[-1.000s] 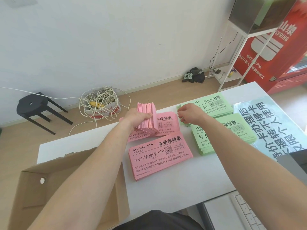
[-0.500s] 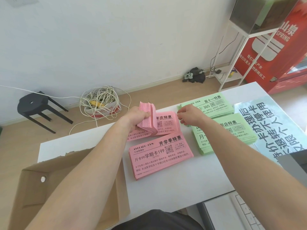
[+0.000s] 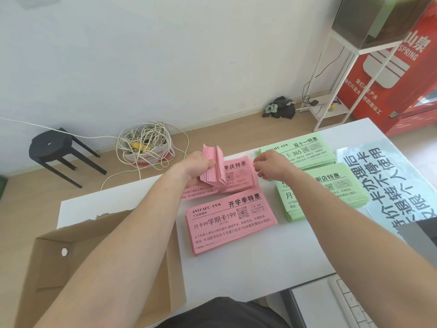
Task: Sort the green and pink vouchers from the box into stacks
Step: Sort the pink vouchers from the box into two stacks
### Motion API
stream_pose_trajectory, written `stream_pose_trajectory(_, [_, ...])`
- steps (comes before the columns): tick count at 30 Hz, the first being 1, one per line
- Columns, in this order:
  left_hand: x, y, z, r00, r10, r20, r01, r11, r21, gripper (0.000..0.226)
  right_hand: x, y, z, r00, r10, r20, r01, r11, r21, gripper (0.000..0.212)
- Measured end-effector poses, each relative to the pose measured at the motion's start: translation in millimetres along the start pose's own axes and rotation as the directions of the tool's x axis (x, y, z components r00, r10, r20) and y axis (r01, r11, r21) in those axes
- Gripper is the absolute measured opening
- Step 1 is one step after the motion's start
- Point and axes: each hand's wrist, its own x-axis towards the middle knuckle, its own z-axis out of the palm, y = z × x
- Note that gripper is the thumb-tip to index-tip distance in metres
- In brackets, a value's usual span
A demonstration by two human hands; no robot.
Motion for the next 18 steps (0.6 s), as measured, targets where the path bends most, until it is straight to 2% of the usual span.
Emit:
stream_pose_trajectory(7, [-4.6,-2.5,1.8,1.0,-0.001,-0.001,0.001,1.0,-0.006,0.023,-1.9,-3.0,-0.1,1.0,-0.019,0.01,0.02,0.999,-0.025,0.022])
stream_pose_trajectory(11, [-7.5,-1.3,3.5,1.0,0.003,-0.006,-0.003,1.0,-0.02,0.012,-3.2,-1.9,0.9,0.999,-0.039,0.009,0.039,0.999,-0.037,0.021])
stream_pose_trajectory(18, [-6.6,0.5,6.8,1.0,0.0,-0.026,-0.001,1.0,-0.017,0.029,-2.9,1.7,-0.4,0.999,-0.041,-0.004,0.04,0.999,-0.032,0.023])
